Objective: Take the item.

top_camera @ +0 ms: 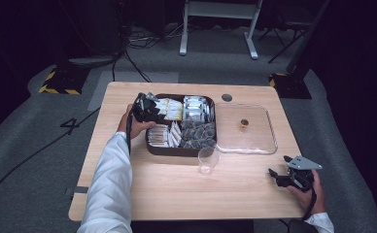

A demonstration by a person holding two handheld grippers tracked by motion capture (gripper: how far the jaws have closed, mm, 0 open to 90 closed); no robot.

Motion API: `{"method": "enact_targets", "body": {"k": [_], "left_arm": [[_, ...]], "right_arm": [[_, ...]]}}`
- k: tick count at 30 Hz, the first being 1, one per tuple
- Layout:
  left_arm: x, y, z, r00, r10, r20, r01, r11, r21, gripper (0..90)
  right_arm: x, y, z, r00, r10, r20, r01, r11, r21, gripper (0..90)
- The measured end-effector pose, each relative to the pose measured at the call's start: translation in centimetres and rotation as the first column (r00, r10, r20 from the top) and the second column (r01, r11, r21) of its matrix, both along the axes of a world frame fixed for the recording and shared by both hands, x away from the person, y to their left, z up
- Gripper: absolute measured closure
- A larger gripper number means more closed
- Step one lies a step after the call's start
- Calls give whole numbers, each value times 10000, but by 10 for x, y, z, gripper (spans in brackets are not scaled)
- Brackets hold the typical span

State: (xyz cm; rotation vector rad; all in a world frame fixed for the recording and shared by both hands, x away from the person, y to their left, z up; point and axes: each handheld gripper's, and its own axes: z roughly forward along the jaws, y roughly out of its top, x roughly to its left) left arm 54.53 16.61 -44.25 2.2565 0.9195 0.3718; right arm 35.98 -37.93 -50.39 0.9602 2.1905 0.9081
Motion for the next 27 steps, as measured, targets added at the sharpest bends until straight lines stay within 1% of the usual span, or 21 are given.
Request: {"method": "enact_targets", "body": {"k": [2,4,6,7,8,9,10,11,12,13,14,16,17,19,20,21,23,24,25,27], "left_arm": [[1,1,-1,10000,21,-18,-21,10000,22,630],[2,0,-2,10000,33,-9,-33,10000,2,663],[2,0,-3,10000,63,12,-63,10000,53,724],[3,0,-4,10000,15,-70,-14,9999,107,763],[3,1,-5,10000,-11,-49,12,9998,207,799],[3,1,-5,10000,-11,-49,12,9998,207,826],[3,0,-7,10000,-23,34,23,9999,142,859],[3,1,-7,10000,3,73,-4,9999,137,873],[3,1,-7,9999,-18,107,17,10000,94,882],[3,1,-6,9998,36,204,-39,9999,143,891],[3,1,-6,9998,36,204,-39,9999,143,894],[2,1,-4,9994,90,326,-96,9998,183,897],[2,2,-3,9994,113,330,-116,9999,85,897],[1,2,1,9990,107,443,-110,9999,71,898],[0,2,3,9988,114,480,-114,9999,7,898],[-1,3,5,9980,123,614,-121,9999,-44,898],[-2,4,7,9977,130,662,-123,9999,-115,898],[-4,6,12,9965,176,819,-160,9997,-204,898],[-5,6,13,9965,199,814,-167,9991,-397,898],[-8,7,17,9954,210,934,-166,9987,-478,898]], "right_arm": [[0,0,0,10000,-3,-4,3,10000,2,183],[0,0,0,10000,2,-2,-2,10000,2,183],[0,0,0,10000,-6,-5,6,10000,-1,183],[0,0,0,10000,-6,-7,6,10000,-4,183],[0,0,0,10000,0,-1,0,10000,-17,183],[0,0,0,10000,4,6,-4,10000,-21,183],[0,0,0,10000,3,1,-3,10000,-19,183],[0,0,0,10000,2,0,-2,10000,-18,183],[0,0,0,10000,8,1,-8,10000,-16,183],[0,0,0,10000,19,1,-19,10000,-20,183],[0,0,0,10000,24,-1,-24,10000,-16,183],[0,0,0,10000,17,-1,-17,10000,-17,183],[0,0,0,10000,22,9,-22,10000,-24,182],[0,0,0,10000,20,8,-20,10000,-24,183],[0,0,0,10000,19,2,-19,10000,-19,183],[0,0,0,10000,23,-4,-23,10000,-15,183],[0,0,0,10000,24,-2,-24,10000,-17,183],[0,0,0,10000,16,-6,-16,10000,-16,183],[0,0,0,10000,21,1,-21,10000,-21,183],[0,0,0,10000,20,-1,-20,10000,-18,183]]}}
